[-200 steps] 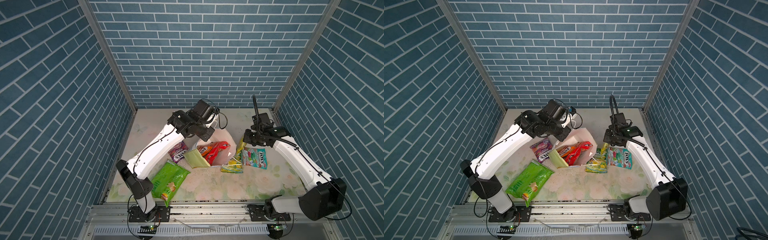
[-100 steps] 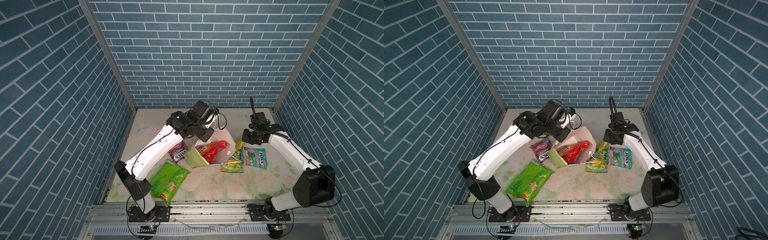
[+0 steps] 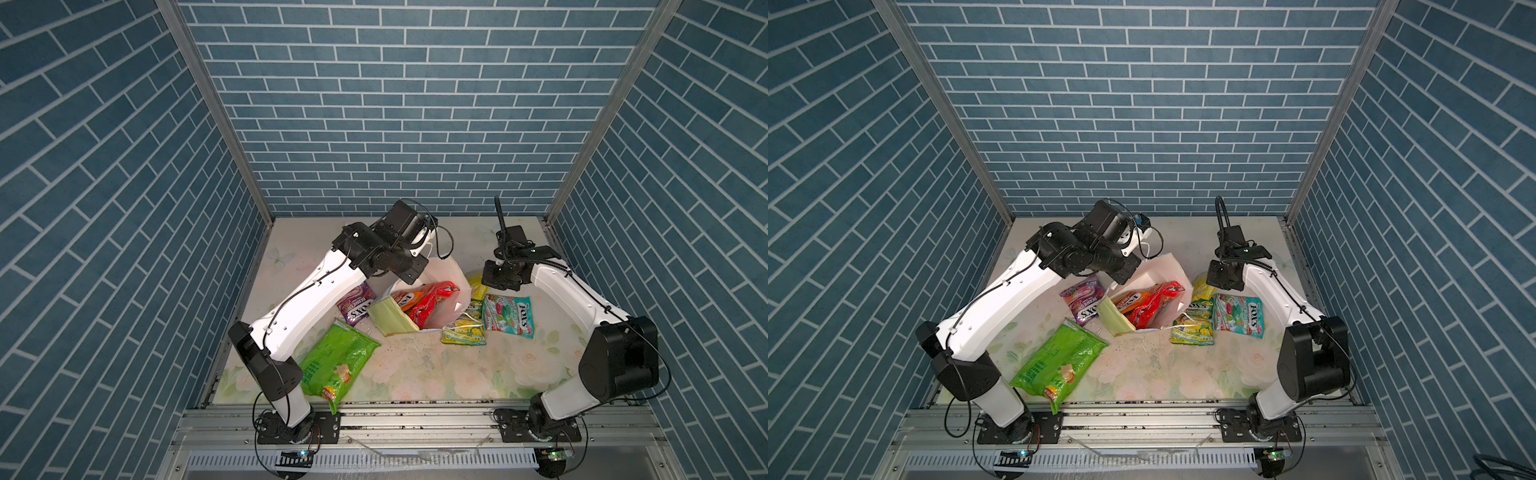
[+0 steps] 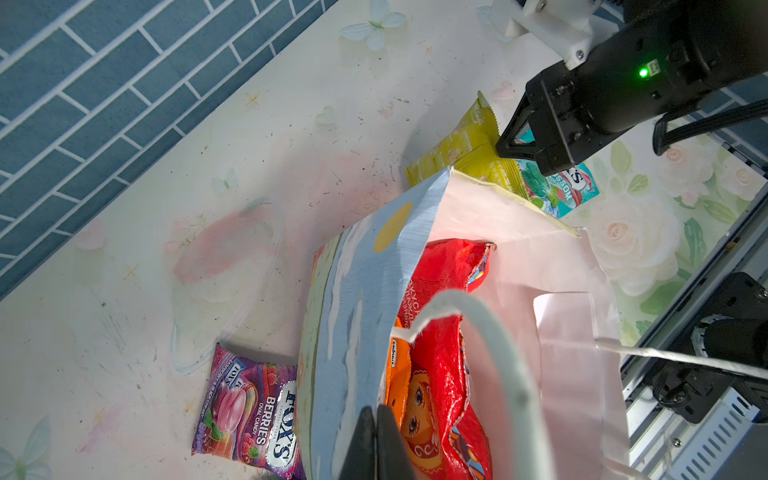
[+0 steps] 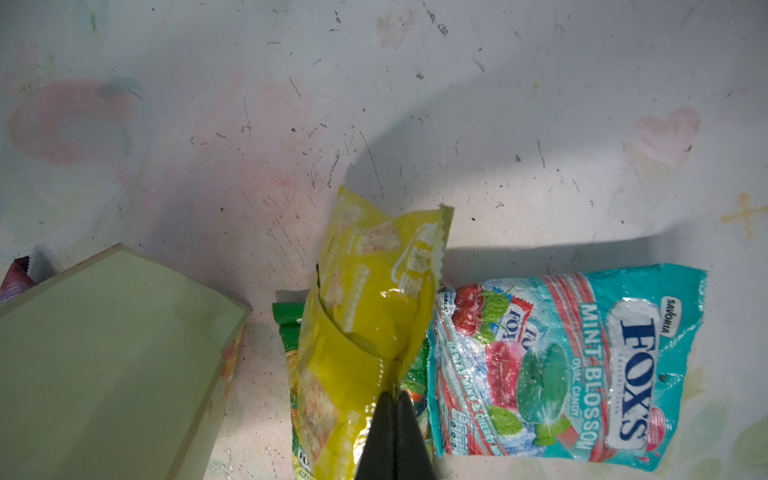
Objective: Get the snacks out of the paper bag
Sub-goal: 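Lower the yellow chip pack onto the table and open the right gripper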
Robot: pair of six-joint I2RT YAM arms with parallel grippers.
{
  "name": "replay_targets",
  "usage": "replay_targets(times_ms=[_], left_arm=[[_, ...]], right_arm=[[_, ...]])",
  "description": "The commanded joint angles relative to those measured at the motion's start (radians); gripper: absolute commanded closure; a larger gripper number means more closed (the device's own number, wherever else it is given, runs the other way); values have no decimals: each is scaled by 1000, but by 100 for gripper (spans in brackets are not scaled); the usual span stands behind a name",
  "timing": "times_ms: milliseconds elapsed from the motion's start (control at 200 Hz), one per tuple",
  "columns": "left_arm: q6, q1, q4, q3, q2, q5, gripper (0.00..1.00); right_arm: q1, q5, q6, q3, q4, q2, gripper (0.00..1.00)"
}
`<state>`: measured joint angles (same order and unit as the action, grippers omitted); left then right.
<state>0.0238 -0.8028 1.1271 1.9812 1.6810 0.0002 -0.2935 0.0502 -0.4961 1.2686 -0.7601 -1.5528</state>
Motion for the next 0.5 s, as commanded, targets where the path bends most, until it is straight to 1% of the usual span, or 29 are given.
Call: replay_targets(times_ms=[0,140,495], left_arm=[[3,5,12,26,11,-5,93],[1,4,37,60,39,-7,94],[-11,2,31,41,25,-17,94]], right_arm=[[4,9,22,11,14,-4,100],[8,22,10,-3,31,5,100],[19,9,1,-13,16,36,100]])
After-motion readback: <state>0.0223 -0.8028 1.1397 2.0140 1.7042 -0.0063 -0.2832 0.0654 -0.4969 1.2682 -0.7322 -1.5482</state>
